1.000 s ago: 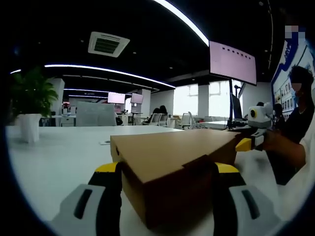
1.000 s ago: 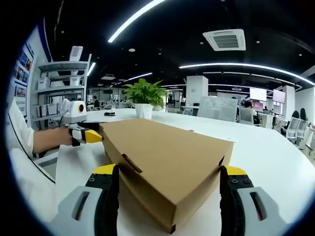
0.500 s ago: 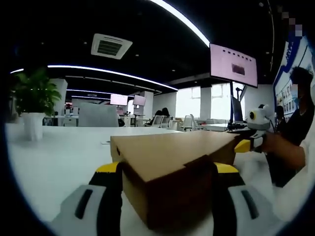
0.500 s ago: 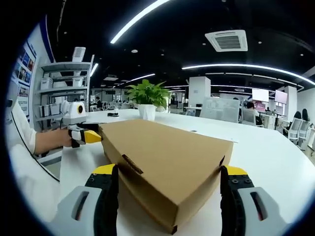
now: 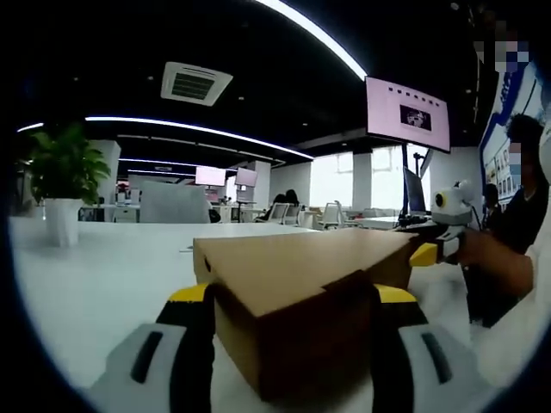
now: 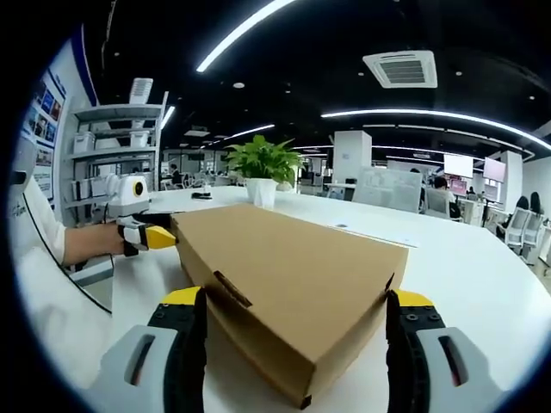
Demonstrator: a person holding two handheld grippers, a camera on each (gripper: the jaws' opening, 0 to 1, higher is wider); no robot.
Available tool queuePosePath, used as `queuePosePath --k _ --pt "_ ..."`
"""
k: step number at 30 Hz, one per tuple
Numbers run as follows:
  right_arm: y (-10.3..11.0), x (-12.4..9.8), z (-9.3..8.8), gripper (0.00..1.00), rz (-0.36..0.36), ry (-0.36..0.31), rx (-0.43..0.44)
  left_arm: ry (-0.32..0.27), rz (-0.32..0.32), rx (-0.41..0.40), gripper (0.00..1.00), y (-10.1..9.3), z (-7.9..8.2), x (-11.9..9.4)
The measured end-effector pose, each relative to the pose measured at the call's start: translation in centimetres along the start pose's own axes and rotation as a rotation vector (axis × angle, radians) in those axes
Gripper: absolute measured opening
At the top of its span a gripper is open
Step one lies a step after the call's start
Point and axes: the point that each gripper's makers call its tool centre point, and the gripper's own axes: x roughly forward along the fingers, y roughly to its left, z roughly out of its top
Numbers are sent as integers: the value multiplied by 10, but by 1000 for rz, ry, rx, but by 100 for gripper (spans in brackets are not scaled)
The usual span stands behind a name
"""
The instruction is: Operate the shoe box by opening the lid, removing the specified soft item, and placing it in the target area until the item is outside and the box remains undamaged.
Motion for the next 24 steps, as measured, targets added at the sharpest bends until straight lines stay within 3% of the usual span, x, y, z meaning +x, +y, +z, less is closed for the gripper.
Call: queuePosePath --k 24 --pt "6 -10 -3 88 -4 16 -1 55 -11 38 74 -5 -2 -7"
